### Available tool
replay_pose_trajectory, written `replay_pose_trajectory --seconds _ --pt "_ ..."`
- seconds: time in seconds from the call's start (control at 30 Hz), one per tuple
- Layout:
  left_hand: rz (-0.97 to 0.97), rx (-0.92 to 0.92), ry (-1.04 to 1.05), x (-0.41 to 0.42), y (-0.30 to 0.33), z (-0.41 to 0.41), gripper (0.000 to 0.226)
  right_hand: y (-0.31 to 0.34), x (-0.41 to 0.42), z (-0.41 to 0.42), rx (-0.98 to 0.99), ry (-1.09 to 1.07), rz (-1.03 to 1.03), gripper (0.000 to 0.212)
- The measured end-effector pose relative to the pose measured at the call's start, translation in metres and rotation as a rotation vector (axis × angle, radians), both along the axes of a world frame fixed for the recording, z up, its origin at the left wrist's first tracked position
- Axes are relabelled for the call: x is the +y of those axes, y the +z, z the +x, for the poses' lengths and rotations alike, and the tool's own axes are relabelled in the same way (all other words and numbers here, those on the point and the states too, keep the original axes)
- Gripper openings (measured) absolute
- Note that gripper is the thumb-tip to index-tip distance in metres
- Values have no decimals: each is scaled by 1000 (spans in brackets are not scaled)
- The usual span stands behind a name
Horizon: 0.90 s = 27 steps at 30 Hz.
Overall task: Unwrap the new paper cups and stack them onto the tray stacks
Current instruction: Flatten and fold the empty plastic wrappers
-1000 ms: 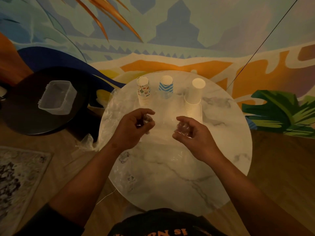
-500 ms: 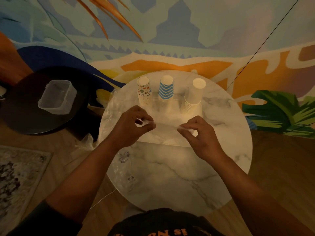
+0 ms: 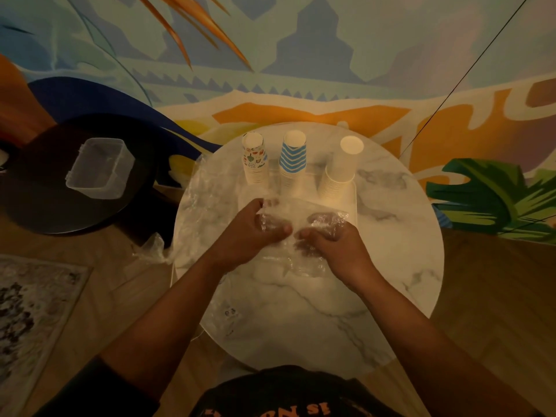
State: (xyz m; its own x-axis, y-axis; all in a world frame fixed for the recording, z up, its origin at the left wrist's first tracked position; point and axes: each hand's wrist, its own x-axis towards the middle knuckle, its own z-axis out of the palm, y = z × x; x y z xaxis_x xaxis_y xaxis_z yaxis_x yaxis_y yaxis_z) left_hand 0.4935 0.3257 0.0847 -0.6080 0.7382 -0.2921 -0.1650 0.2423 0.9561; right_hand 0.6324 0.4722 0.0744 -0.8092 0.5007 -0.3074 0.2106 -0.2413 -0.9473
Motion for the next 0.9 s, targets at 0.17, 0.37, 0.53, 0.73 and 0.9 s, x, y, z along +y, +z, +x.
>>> replay_pose_trajectory --seconds 0.17,0.37,0.53,0.73,0.9 --pt "-55 -13 12 -4 -10 5 42 -4 1 1 26 -21 -202 25" --pt "-173 102 38 -8 -35 10 48 -29 10 7 -134 -138 77 44" --pt "-204 126 35 -12 -56 18 50 -54 15 22 -205 -160 190 55" --pt "-285 233 -43 -19 -107 34 30 -98 23 56 -349 14 207 92" --pt "-457 258 -192 -28 -147 49 23 -142 14 81 -424 120 366 86"
